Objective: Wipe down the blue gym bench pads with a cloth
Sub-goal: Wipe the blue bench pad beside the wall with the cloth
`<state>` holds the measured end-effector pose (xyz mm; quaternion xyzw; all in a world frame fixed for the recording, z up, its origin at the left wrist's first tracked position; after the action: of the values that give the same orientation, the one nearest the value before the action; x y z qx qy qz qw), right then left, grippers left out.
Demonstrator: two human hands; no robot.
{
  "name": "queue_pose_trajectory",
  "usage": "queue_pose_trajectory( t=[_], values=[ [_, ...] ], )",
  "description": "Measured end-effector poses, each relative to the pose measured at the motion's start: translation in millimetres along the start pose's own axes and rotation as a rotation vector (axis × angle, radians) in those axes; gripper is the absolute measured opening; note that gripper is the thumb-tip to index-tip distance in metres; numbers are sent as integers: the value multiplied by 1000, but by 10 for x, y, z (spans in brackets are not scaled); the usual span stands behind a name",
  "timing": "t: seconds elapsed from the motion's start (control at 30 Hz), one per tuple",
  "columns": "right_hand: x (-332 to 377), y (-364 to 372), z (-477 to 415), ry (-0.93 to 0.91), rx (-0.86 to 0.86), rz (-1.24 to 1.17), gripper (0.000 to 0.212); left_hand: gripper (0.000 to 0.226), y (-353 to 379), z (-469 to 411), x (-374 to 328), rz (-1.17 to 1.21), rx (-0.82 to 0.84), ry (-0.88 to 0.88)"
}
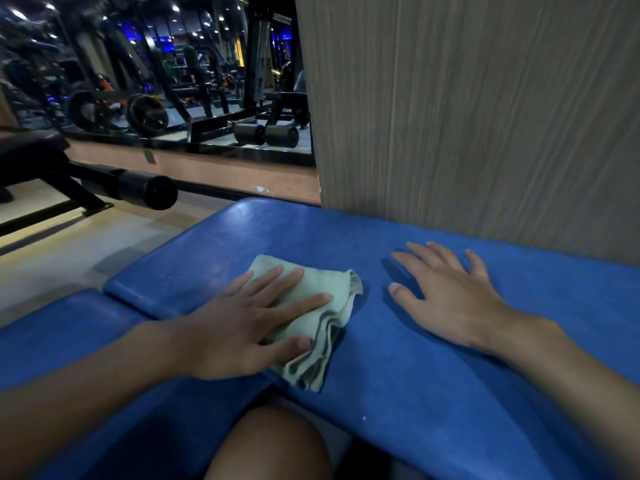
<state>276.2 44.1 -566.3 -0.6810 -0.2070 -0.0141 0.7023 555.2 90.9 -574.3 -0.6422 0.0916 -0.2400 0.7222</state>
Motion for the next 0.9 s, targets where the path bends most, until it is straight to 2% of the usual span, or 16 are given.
queue_pose_trajectory(
  t=[0.17,0.3,0.43,0.5,0.57,0.7,0.9],
  values=[
    [90,166,-121,-9,83,7,69,68,-20,-236,94,9,16,-6],
    [63,208,-125,-12,67,29,71,65,-62,-939,294,-20,-52,-46],
    [75,206,-125,-13,70,44,70,67,-154,-1783,520,-6,-6,-108],
    [71,200,-131,-14,67,44,70,76,-205,-2033,574,-1,7,-128],
    [68,196,-129,-14,67,42,70,74,-202,-2119,587,2,-2,-139],
    [63,197,-126,-11,67,29,68,76,-142,-1779,514,9,5,-115],
    [85,162,-119,-7,79,19,69,67,-9,-527,324,-52,-24,-22]
  ],
)
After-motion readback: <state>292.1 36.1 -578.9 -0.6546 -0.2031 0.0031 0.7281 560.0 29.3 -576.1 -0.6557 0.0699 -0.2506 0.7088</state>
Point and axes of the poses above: each hand's wrist, its own z-axis away from the middle knuckle, its own y-axis out of the palm, x = y × z, the point moved 1 cm from there along -z, towards the middle knuckle, and after that the axes turned 10 degrees about -z, right-handed, at the moved point
